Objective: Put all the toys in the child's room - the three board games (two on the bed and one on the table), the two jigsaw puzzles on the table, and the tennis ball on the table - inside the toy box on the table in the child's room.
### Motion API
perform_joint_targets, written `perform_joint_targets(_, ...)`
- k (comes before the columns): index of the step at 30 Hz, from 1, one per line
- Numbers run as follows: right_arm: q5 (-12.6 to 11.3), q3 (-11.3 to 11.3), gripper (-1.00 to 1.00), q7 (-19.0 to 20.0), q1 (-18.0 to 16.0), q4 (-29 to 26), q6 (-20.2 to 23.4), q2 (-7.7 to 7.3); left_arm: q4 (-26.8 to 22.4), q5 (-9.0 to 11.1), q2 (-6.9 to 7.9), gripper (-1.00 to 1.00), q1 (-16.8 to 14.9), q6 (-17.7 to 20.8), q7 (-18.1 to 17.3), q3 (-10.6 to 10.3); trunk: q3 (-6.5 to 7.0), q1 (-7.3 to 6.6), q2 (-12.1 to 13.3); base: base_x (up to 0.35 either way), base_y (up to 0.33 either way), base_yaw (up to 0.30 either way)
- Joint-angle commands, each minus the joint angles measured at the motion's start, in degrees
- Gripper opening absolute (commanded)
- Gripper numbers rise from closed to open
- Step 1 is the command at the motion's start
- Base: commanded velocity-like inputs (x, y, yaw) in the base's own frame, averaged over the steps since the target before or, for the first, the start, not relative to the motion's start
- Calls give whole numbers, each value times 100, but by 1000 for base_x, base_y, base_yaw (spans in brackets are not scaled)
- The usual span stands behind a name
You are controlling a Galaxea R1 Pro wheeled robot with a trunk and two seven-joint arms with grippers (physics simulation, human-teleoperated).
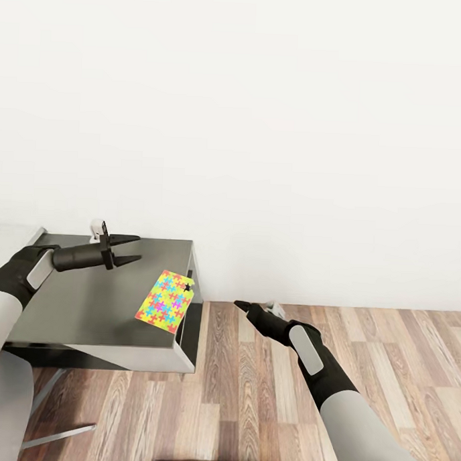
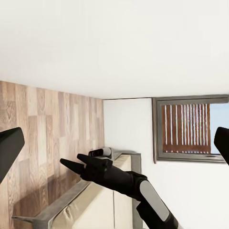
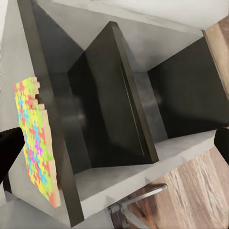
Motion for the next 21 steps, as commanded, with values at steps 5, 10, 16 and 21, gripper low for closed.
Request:
perform_joint_targets(5, -5, 22, 100, 11, -4, -1, -41, -1, -1, 28, 13, 100, -6, 37, -19, -37, -9, 3, -10, 0, 0, 1)
perform_joint_targets(10, -2, 217, 100, 12, -4, 4, -88, -5, -4, 28, 19, 100, -6, 37, -24, -34, -9, 3, -10, 0, 0, 0)
perform_joint_targets(16, -11, 303, 100, 18, -4, 8, -100, -1, -2, 31, 23, 100, -6, 37, -29, -36, -9, 3, -10, 0, 0, 0)
perform_joint_targets(21, -23, 353, 100, 27, -4, 17, -86, 22, -11, 35, 23, 100, -6, 37, -33, -37, -9, 3, -10, 0, 0, 0)
